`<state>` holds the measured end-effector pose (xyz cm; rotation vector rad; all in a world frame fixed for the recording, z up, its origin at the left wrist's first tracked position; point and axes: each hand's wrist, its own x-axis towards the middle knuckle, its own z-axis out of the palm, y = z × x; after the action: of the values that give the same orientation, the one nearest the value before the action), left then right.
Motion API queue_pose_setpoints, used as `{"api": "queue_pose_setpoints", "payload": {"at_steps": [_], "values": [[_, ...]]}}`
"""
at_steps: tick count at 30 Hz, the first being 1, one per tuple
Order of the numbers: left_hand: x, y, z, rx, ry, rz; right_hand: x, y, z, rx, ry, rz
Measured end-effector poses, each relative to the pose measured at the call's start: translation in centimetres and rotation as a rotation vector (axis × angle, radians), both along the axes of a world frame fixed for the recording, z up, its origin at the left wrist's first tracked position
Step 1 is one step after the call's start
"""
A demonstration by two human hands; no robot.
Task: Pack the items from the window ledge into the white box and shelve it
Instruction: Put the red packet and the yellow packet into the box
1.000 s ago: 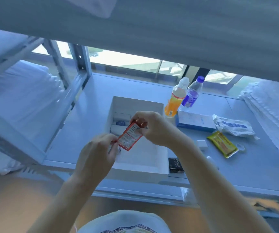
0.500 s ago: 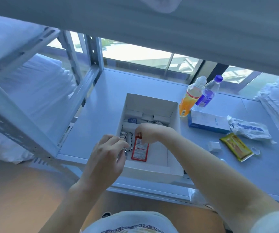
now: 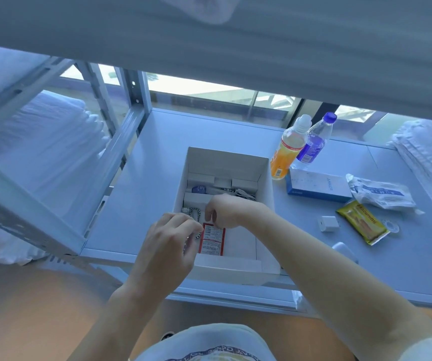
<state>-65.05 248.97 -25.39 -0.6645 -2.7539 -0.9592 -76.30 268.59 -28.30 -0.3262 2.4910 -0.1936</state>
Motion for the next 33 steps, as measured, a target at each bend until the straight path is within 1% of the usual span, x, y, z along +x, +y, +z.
{"api": "queue_pose_setpoints", "payload": {"at_steps": [3, 12, 18, 21, 23, 28, 33], "values": [[-0.2, 0.4, 0.1, -0.004, -0.005, -0.005, 0.6, 0.0, 0.0, 0.007, -0.054, 0.022], [-0.5, 1.3, 0.7, -0.017, 0.008, -0.013, 1.9, 0.4, 1.2, -0.052, -0.082, 0.083], [-0.9, 1.4, 0.9, -0.032, 0.021, 0.006, 2.7, 1.6, 2.1, -0.108, -0.107, 0.059], [-1.2, 1.6, 1.0, -0.046, 0.045, 0.018, 3.7, 2.1, 2.2, -0.057, -0.037, 0.020], [-1.3, 1.7, 1.0, -0.052, 0.055, 0.018, 4.5, 2.5, 2.4, -0.058, 0.009, -0.012], [-2.1, 2.1, 1.0, -0.062, 0.075, 0.008, 7.0, 3.9, 4.1, -0.123, 0.137, -0.032], [-2.9, 3.5, 1.5, -0.037, 0.092, -0.005, 9.5, 5.7, 5.4, -0.227, 0.343, -0.040]]}}
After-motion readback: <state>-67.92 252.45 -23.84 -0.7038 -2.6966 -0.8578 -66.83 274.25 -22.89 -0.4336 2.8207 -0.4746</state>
